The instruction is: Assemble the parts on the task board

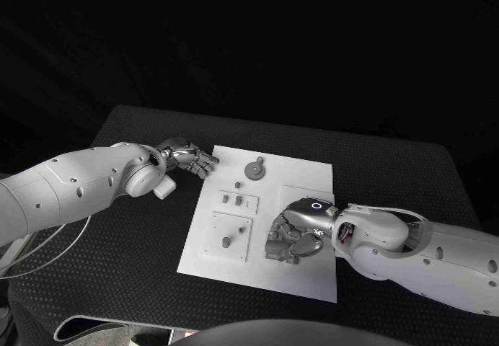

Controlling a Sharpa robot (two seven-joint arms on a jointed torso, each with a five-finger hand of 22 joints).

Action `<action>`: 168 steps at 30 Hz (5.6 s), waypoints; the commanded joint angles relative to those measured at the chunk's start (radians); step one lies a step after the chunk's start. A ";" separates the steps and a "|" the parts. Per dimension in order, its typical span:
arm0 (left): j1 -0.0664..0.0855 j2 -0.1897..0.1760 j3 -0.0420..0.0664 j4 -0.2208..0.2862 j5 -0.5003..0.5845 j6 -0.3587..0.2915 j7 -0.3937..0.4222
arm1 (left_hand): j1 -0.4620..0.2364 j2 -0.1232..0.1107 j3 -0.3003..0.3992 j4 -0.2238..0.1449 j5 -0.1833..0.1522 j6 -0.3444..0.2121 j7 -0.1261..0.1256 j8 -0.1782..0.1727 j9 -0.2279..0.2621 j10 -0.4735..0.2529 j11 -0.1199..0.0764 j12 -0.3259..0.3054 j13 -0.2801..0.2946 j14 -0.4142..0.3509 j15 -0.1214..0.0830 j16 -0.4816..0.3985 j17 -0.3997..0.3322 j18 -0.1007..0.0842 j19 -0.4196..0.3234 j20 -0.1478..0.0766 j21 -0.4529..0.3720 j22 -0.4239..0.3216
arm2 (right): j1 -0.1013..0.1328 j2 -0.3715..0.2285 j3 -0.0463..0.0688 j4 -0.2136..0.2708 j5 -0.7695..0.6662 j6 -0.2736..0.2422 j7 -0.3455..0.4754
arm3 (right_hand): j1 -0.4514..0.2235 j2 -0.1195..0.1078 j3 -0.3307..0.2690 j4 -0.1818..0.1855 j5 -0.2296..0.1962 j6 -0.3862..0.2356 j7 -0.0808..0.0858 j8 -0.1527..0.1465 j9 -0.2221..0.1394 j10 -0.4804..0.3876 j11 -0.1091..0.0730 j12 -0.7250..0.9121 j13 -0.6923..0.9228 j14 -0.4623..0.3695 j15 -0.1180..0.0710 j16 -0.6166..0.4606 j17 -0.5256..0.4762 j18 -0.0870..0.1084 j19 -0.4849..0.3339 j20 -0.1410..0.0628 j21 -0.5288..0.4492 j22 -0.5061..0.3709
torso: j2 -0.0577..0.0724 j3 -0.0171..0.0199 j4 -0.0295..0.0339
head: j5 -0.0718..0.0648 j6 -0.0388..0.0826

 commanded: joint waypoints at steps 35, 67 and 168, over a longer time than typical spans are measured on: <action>-0.002 0.004 -0.001 0.002 -0.013 0.025 -0.007 | -0.005 -0.001 0.001 0.000 -0.005 -0.007 0.006 0.004 -0.001 -0.010 -0.001 0.005 0.002 -0.003 0.000 -0.007 0.003 0.006 -0.005 -0.001 -0.004 0.000 | -0.002 0.004 -0.004 -0.011 -0.112 -0.046 0.029 | 0.188 0.075 0.115 0.022 0.003 0.050 -0.011 0.016 0.000 0.013 -0.016 0.018 -0.031 0.001 -0.011 0.023 -0.026 0.006 0.008 0.005 0.016 0.018 | 0.000 0.0006 0.0004 | -0.002 -0.003; -0.002 0.008 -0.003 -0.006 -0.014 0.031 -0.010 | -0.006 -0.002 0.000 0.001 -0.005 -0.008 0.006 0.004 -0.002 -0.011 0.000 0.005 0.002 -0.002 0.000 -0.008 0.005 0.006 -0.006 -0.001 -0.004 0.000 | 0.027 0.036 -0.010 -0.093 -0.024 -0.099 0.234 | 0.191 0.117 0.236 -0.004 0.002 0.032 -0.007 0.010 -0.012 -0.108 -0.007 0.047 -0.017 -0.100 0.022 0.074 -0.012 0.006 -0.051 0.019 0.060 0.023 | 0.000 0.0006 0.0002 | 0.004 -0.004; -0.003 0.002 -0.017 -0.010 -0.014 0.050 -0.015 | -0.006 0.000 -0.003 -0.003 -0.008 -0.012 0.007 0.005 -0.002 -0.014 0.001 0.004 0.001 -0.003 0.001 -0.012 0.010 0.006 -0.007 -0.001 -0.005 0.000 | 0.058 0.061 -0.089 -0.095 -0.140 -0.054 0.197 | 0.272 0.002 0.241 -0.006 0.002 -0.125 -0.025 -0.037 -0.066 -0.305 0.038 0.013 -0.127 -0.279 0.121 0.079 -0.066 0.005 -0.179 0.079 -0.012 0.008 | 0.000 0.0006 0.0004 | 0.000 -0.016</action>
